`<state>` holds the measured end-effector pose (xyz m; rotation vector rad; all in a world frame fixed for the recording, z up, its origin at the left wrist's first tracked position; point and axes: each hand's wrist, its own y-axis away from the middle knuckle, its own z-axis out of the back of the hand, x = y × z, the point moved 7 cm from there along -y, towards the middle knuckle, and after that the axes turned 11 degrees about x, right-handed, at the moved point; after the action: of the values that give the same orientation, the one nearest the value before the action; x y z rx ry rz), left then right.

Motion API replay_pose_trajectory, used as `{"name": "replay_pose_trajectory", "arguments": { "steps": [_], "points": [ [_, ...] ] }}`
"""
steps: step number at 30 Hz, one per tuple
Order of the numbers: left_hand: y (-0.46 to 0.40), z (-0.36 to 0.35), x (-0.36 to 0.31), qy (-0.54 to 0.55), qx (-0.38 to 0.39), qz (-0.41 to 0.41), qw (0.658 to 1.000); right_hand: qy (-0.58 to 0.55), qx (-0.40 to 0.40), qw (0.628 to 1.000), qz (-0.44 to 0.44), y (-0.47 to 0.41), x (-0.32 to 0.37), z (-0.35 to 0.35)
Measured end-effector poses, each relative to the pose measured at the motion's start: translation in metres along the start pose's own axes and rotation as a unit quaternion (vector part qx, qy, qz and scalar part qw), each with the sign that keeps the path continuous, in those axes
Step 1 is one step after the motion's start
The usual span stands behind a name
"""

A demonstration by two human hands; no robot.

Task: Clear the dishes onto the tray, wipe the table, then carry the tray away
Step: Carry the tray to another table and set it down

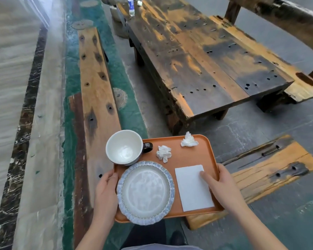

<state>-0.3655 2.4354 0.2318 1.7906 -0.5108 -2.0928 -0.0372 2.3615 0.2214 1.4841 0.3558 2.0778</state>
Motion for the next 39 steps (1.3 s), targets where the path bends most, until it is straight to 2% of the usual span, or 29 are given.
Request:
{"name": "replay_pose_trajectory", "arguments": {
  "steps": [7, 13, 23, 29, 39],
  "points": [
    [-0.127, 0.002, -0.064, -0.009, 0.011, -0.018, 1.0, 0.025, -0.043, 0.999, 0.019, -0.109, 0.085, -0.002],
    [-0.199, 0.017, -0.109, 0.021, -0.011, -0.024, 0.999, 0.039, -0.024, 0.998, 0.044, -0.187, 0.151, -0.018],
    [-0.295, 0.025, -0.143, 0.046, -0.062, 0.004, 0.997, 0.055, 0.031, 0.996, 0.058, -0.308, 0.22, -0.04],
    [-0.375, 0.006, -0.179, 0.03, -0.088, -0.001, 0.996, 0.056, 0.053, 0.995, 0.057, -0.412, 0.25, -0.034],
    [-0.488, -0.049, -0.285, 0.045, -0.139, -0.013, 0.989, 0.031, 0.066, 0.995, 0.065, -0.568, 0.354, 0.017]
  ]
}}
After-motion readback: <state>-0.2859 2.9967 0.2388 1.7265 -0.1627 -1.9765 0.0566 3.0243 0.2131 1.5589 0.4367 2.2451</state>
